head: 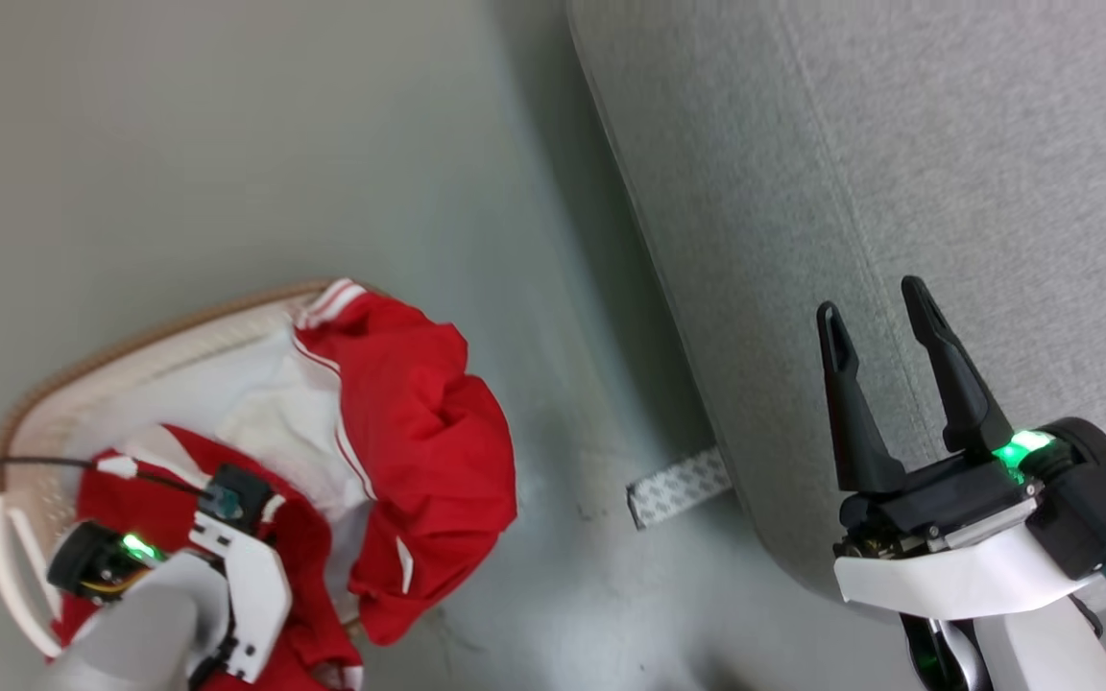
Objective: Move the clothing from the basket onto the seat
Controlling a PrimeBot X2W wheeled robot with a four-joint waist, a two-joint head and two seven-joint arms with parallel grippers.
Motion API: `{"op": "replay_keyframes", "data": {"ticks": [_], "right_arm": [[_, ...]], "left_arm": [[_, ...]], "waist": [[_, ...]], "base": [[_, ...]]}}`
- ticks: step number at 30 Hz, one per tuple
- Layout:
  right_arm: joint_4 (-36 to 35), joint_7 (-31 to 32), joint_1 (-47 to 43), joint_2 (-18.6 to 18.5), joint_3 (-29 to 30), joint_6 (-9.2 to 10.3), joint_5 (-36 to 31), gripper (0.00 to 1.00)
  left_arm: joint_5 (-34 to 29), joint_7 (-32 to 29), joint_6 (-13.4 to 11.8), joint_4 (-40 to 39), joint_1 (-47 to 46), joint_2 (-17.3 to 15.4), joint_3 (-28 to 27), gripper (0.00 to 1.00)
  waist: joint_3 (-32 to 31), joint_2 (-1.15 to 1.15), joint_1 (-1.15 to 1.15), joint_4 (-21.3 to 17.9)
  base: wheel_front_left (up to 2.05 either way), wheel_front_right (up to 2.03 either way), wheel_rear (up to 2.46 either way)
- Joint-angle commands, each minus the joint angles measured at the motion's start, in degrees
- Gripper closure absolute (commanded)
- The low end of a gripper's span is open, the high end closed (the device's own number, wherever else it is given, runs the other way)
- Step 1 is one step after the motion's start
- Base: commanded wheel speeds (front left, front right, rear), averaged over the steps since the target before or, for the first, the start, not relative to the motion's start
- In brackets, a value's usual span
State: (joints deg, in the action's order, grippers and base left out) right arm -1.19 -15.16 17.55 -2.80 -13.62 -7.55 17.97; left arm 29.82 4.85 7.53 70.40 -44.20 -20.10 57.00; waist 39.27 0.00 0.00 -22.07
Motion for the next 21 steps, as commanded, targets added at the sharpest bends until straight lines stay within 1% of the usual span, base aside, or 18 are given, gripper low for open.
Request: {"op": "replay_keyframes", "data": {"ticks": [1, 7, 11, 18, 21], "right_arm": [[0.52, 0.0, -0.7, -0.17, 0.24, 0.12, -0.27, 0.0], [2.49, 0.0, -2.38, -0.17, 1.12, 0.12, -3.22, 0.0], [4.04, 0.0, -3.68, -0.19, 1.41, 0.12, -4.68, 0.0], [7.95, 0.0, -7.08, -0.19, 0.92, 0.12, -7.18, 0.0], [8.94, 0.0, -8.35, -0.21, 0.86, 0.12, -7.72, 0.0]], "left_arm": [[0.58, 1.06, -0.09, -0.09, 1.01, 0.3, -0.08, 1.0], [2.38, 6.13, -0.09, -0.9, 3.73, 2.74, 0.66, 1.0], [4.08, 8.89, -0.09, -1.73, 5.5, 4.59, 0.15, 1.0], [6.33, 10.31, -0.09, -5.25, 9.04, 7.1, -0.84, 1.0], [5.75, 10.3, -0.61, -9.59, 10.53, 6.69, -3.19, 1.0]], "waist": [[-3.02, 0.0, 0.0, 1.35], [-10.58, 0.0, 0.0, 4.95], [-15.44, 0.0, 0.0, 7.92], [-24.72, 0.0, 0.0, 13.53], [-27.93, 0.0, 0.0, 15.55]], "base": [[0.0, 0.0, 0.0], [0.0, 0.0, 0.0], [0.0, 0.0, 0.0], [0.0, 0.0, 0.0], [0.0, 0.0, 0.0]]}}
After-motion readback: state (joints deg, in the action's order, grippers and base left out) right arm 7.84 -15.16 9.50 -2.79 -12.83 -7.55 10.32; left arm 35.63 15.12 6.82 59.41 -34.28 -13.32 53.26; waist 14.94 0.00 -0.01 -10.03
